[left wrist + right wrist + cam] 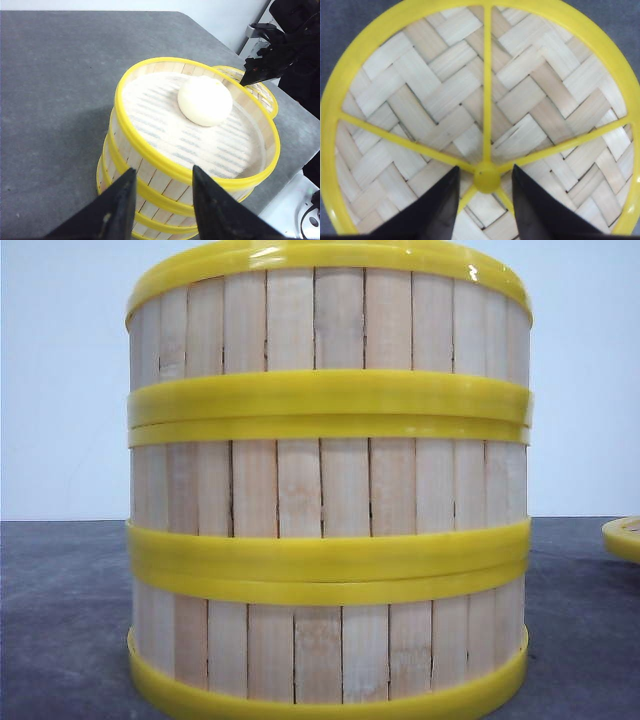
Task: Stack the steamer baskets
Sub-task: 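Grip the woven lid's center hub with the right gripper and lift it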
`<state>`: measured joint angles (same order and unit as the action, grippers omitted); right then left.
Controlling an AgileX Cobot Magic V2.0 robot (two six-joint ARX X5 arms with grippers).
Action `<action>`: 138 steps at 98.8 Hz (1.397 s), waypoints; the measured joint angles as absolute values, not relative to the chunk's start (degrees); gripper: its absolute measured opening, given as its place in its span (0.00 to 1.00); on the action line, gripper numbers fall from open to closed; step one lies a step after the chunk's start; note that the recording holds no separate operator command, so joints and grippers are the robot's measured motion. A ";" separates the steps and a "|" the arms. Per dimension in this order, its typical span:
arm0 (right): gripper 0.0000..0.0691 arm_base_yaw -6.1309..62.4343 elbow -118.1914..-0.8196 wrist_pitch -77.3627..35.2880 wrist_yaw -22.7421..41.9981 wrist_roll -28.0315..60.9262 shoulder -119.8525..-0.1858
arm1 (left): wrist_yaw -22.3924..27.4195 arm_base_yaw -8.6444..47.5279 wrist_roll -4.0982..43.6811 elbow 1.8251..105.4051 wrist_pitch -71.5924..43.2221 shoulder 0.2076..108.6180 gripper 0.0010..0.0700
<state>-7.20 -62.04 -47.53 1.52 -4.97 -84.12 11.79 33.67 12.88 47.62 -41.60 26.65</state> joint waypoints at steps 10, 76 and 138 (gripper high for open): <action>0.18 -7.20 -62.04 -47.68 1.52 -4.97 -84.09 | 11.79 33.67 12.88 47.59 -41.60 26.68 0.27; 0.08 -6.90 -63.05 -49.50 1.48 -4.73 -83.20 | 11.79 33.67 12.86 47.59 -41.63 26.65 0.27; 0.08 6.00 -87.05 -63.16 -4.38 -2.26 -75.00 | 11.79 33.67 12.86 47.59 -41.60 26.68 0.27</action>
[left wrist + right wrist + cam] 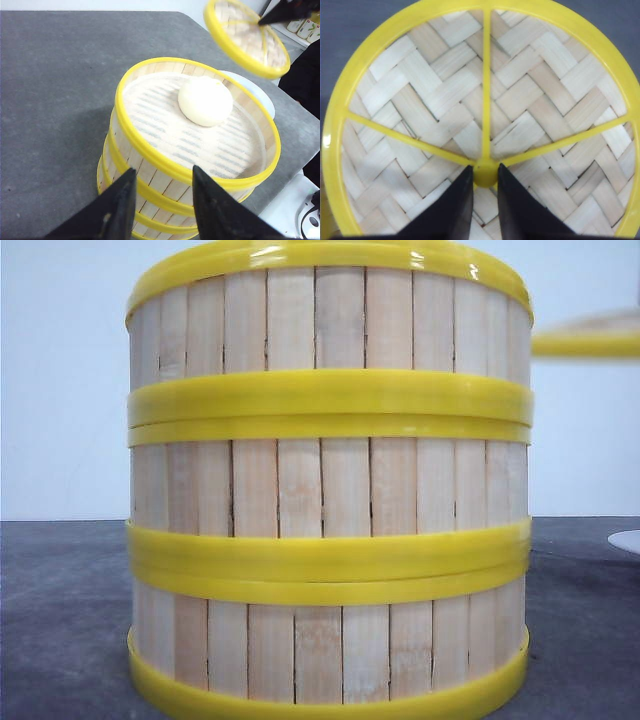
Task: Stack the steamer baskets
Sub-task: 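Grip the woven lid's center hub with the right gripper and lift it, then lower the woven lid onto the top basket with the right gripper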
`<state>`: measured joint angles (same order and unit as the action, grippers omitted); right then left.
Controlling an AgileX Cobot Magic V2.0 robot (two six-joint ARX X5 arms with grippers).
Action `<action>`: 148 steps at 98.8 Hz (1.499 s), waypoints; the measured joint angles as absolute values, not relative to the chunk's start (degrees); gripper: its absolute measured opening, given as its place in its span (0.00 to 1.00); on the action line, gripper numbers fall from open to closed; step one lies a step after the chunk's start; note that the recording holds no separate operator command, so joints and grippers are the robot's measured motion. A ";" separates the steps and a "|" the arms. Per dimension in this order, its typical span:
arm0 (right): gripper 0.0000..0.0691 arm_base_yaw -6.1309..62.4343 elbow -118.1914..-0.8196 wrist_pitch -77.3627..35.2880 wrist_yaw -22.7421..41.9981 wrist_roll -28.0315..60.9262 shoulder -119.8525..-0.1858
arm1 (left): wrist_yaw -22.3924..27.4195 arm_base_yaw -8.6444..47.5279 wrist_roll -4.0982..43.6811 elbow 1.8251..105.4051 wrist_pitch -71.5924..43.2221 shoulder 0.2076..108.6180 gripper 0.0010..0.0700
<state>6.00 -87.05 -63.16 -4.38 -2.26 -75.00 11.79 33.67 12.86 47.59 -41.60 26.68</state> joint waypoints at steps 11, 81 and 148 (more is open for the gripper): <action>0.08 10.96 -92.42 -65.52 -5.37 -1.48 -75.00 | 11.79 33.67 12.86 47.62 -41.60 26.65 0.27; 0.08 39.88 -98.78 -71.75 -5.89 -1.23 -80.47 | 11.79 33.67 12.86 47.62 -41.63 26.65 0.27; 0.08 50.24 -101.67 -72.88 -2.94 -0.16 -87.35 | 11.79 33.67 12.86 47.62 -41.63 26.65 0.27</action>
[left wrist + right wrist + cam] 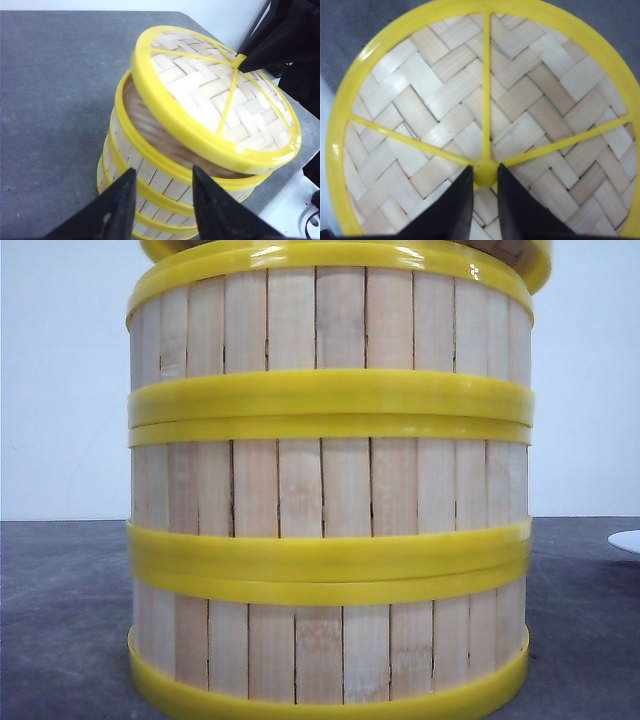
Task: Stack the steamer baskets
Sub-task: 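Lower the woven lid onto the top basket with the right gripper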
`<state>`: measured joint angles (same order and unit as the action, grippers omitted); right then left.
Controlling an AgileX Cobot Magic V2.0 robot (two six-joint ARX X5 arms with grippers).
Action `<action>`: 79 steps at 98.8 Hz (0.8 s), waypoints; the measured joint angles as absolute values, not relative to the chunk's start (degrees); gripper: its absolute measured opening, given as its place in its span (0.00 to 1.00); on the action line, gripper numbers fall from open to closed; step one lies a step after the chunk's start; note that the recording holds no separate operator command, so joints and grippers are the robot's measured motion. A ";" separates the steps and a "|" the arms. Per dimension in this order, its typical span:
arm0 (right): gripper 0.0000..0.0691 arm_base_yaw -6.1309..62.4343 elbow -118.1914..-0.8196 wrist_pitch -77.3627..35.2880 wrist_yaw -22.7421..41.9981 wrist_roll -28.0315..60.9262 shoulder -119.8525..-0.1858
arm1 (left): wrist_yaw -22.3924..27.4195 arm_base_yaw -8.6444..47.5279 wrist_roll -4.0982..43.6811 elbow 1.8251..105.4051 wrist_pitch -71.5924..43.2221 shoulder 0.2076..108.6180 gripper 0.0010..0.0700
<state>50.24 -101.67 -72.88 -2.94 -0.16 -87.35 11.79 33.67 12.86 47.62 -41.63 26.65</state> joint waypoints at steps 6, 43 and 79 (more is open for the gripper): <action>0.08 50.26 -101.80 -73.06 -2.98 -0.14 -87.96 | 11.79 33.67 12.86 47.62 -41.65 26.65 0.27; 0.08 51.00 -101.86 -73.03 -2.85 0.27 -89.80 | 11.79 33.67 12.86 47.59 -41.80 26.68 0.27; 0.08 50.98 -101.86 -73.03 -2.76 0.89 -90.50 | 11.79 33.67 12.86 47.59 -41.80 26.65 0.27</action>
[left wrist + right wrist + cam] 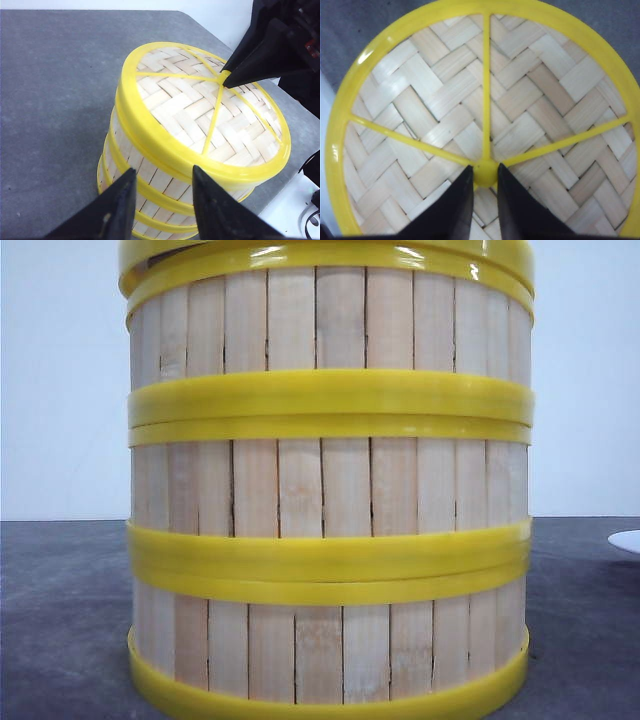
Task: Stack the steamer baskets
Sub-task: 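Lower the woven lid onto the top basket with the right gripper, then open the right gripper and raise it off the lid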
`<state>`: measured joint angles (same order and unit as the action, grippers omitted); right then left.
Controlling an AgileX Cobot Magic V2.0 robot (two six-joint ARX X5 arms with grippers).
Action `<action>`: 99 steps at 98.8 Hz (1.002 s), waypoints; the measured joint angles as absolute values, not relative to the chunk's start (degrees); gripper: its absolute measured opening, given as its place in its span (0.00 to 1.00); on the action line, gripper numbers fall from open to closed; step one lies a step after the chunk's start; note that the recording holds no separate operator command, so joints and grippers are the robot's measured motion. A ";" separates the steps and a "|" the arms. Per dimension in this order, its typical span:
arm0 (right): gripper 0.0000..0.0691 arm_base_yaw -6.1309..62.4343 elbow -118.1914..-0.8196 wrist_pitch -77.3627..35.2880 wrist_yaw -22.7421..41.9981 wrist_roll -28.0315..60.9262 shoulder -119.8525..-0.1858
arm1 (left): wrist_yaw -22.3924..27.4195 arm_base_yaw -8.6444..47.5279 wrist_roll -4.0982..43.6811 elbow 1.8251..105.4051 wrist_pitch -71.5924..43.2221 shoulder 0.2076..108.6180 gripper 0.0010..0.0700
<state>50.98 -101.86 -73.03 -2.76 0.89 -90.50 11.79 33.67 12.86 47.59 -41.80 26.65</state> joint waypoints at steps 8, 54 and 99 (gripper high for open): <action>0.08 50.98 -101.86 -73.03 -2.76 1.10 -90.50 | 11.79 33.67 12.86 47.62 -41.80 26.65 0.27; 0.49 50.89 -101.86 -72.88 -2.76 1.23 -90.50 | 11.79 33.67 12.86 47.62 -41.80 26.65 0.27; 0.50 50.81 -109.01 -71.09 8.14 1.28 -88.99 | 11.79 33.67 12.86 47.59 -42.09 26.68 0.27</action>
<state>50.81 -109.01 -71.09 8.14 1.28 -88.99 11.79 33.67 12.86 47.59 -42.09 26.68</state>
